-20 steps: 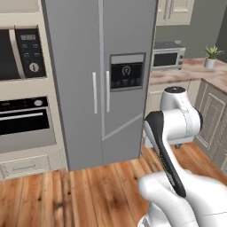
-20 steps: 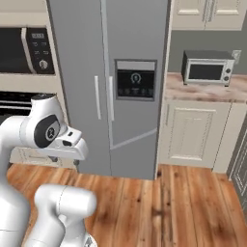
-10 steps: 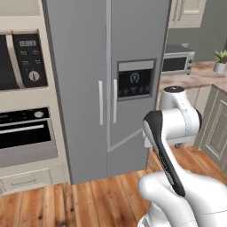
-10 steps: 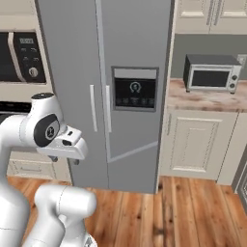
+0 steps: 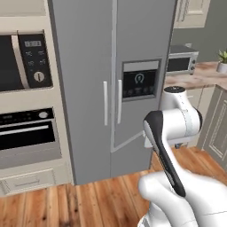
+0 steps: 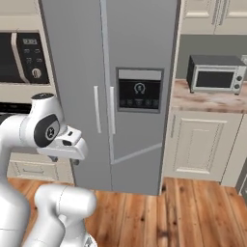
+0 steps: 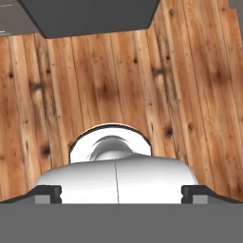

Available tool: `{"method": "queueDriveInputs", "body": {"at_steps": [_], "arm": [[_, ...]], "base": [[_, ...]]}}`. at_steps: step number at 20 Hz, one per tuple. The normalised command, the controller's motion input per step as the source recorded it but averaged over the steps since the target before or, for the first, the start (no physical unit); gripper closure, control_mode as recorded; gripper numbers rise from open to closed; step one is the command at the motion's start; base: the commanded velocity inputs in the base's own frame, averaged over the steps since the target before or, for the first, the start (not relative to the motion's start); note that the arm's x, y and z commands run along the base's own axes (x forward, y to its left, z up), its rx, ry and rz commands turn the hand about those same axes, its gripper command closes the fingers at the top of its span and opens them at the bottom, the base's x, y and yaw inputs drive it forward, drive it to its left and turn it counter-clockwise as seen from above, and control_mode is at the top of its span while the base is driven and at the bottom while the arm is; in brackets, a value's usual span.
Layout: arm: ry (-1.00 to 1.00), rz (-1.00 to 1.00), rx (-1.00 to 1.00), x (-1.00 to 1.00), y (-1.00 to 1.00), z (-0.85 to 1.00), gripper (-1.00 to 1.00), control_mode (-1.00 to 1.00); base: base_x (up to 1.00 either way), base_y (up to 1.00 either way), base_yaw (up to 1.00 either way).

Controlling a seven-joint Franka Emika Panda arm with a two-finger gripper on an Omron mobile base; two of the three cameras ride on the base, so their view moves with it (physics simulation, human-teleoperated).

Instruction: Place one of the steaks on the plate and the other in the bowl. Then place the bowl in the fridge.

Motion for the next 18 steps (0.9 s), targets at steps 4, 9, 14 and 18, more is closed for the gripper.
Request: {"method": "queueDriveInputs", "body": {"at_steps": [4, 9, 14, 18], "arm": [[0.00, 0.00, 0.00, 0.00, 0.00, 0.00, -1.00, 1.00], [0.00, 0.00, 0.00, 0.00, 0.00, 0.00, -1.00, 1.00], [0.00, 0.00, 0.00, 0.00, 0.00, 0.00, -1.00, 1.00], [0.00, 0.00, 0.00, 0.00, 0.00, 0.00, -1.00, 1.00]], "base": [[0.25, 0.32, 0.00], [0.42, 0.06, 0.00], [0.28, 0.01, 0.00], [0.63, 0.16, 0.00]]}}
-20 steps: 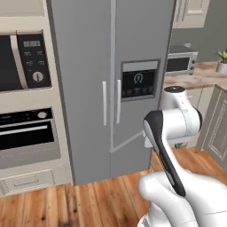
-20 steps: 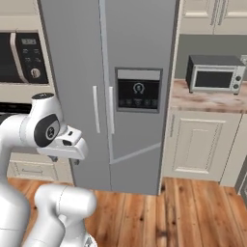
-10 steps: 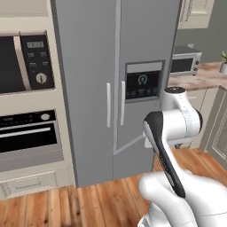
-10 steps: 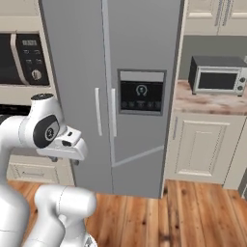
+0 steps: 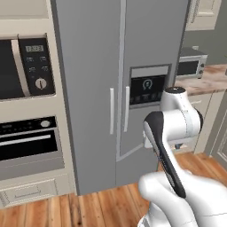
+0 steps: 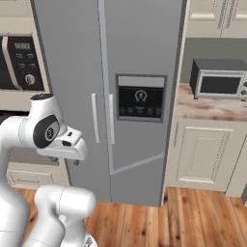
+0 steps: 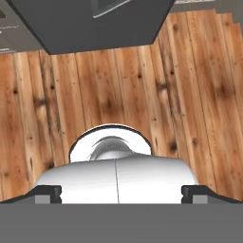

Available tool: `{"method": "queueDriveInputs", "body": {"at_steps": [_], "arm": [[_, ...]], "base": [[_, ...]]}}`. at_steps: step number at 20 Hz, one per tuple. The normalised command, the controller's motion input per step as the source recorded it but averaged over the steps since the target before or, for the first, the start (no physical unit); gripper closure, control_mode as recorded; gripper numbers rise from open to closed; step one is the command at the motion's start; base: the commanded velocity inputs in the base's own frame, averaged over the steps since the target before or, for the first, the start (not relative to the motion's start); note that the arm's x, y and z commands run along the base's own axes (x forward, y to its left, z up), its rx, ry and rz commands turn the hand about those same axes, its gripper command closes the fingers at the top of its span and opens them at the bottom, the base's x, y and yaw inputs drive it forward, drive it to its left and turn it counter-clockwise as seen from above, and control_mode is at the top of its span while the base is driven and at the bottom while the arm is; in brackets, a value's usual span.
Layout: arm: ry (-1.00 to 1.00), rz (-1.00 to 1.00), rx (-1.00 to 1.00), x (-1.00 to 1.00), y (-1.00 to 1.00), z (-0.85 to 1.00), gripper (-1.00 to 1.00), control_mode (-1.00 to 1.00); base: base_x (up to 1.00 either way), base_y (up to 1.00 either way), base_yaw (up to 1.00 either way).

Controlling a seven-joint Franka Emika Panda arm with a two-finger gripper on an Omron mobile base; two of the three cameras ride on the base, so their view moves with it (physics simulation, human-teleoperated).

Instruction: Place one of the steaks on the plate and the other in the bowl. Then place the bowl in the fridge.

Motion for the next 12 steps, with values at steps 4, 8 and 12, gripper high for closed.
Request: {"method": "queueDriveInputs", "body": {"at_steps": [4, 8, 12], "arm": [[0.00, 0.00, 0.00, 0.00, 0.00, 0.00, -1.00, 1.00], [-0.04, 0.04, 0.04, 0.58, 0.00, 0.00, -1.00, -1.00], [-0.11, 0.11, 0.14, 0.99, -0.07, 0.00, -1.00, -1.00]], "base": [[0.61, 0.16, 0.00], [0.13, 0.01, 0.00], [0.00, 0.00, 0.00]]}}
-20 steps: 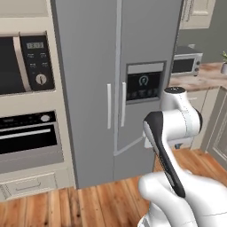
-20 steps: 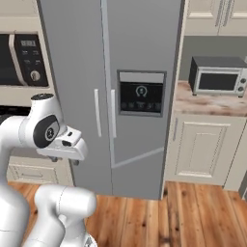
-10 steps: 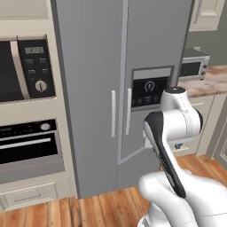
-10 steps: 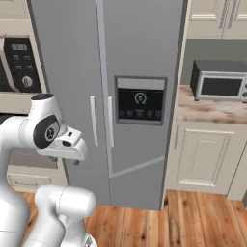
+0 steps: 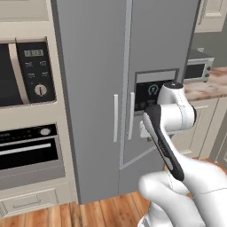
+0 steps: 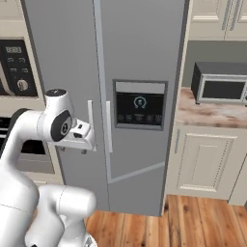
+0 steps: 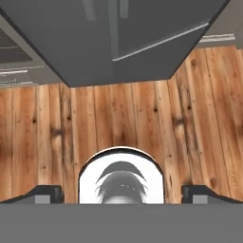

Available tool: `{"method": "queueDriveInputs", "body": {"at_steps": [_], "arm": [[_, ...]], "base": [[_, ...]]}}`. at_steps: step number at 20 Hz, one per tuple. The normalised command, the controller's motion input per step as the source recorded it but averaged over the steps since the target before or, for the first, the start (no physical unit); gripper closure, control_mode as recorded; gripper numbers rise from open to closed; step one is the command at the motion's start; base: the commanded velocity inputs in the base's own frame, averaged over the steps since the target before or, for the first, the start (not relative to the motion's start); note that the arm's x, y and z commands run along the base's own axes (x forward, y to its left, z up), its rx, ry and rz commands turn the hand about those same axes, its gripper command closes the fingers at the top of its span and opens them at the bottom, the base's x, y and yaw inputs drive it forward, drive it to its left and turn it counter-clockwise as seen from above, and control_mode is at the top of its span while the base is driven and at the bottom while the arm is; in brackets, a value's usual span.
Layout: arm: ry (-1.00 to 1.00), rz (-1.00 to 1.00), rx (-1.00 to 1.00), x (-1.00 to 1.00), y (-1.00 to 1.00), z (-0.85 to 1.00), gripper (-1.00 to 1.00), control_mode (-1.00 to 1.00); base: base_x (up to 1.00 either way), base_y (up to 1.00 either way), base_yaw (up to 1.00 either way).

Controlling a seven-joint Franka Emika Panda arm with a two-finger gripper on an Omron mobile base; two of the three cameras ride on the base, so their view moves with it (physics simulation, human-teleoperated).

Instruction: Place one of the steaks on the plate and the other in the bowl. Then place the bowl in the fridge.

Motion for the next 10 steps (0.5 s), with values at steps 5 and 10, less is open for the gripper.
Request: {"method": "queueDriveInputs", "body": {"at_steps": [5, 10], "arm": [[-0.10, 0.01, -0.01, 0.80, -0.04, -0.17, -1.00, -1.00], [-0.43, -0.01, 0.00, 0.79, 0.00, -0.28, -1.00, -1.00]], "base": [[0.00, 0.00, 0.00], [0.00, 0.00, 0.00]]}}
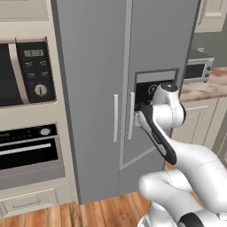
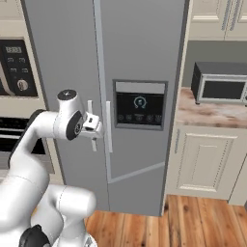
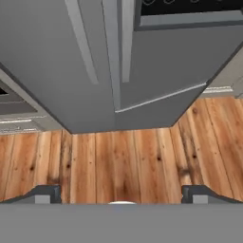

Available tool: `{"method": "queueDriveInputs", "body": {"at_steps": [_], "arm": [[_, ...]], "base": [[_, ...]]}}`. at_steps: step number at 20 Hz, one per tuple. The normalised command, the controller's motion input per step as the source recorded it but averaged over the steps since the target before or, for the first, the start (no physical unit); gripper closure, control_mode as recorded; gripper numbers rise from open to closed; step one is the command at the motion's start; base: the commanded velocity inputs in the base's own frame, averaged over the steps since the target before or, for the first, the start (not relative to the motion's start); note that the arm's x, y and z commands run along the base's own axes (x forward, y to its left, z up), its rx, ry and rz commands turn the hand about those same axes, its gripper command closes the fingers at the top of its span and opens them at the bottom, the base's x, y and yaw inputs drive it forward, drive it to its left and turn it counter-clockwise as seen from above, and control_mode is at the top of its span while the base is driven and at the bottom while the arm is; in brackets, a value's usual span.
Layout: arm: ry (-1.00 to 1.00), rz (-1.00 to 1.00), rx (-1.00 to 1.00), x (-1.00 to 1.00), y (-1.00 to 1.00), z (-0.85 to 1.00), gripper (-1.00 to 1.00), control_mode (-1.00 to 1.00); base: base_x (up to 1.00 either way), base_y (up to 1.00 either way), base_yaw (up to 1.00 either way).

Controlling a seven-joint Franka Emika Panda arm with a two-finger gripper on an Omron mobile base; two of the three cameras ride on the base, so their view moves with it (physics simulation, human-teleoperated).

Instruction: Place one of the steaks on the plate and the other in the bowl. Then place the bowl in the fridge.

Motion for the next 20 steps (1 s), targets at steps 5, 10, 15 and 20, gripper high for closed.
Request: {"method": "queueDriveInputs", "body": {"at_steps": [5, 10, 15, 20], "arm": [[-0.35, -0.02, 0.00, 0.60, 0.00, -0.13, -1.00, -1.00], [-0.01, 0.00, 0.00, 0.76, -0.05, 0.00, -1.00, -1.00], [0.00, 0.00, 0.00, 0.81, -0.10, 0.00, -1.00, -1.00], [0.00, 0.00, 0.00, 0.49, -0.01, -0.02, -1.00, -1.00]], "base": [[0.00, 0.00, 0.00], [0.00, 0.00, 0.00], [0.00, 0.00, 0.00], [0.00, 0.00, 0.00]]}}
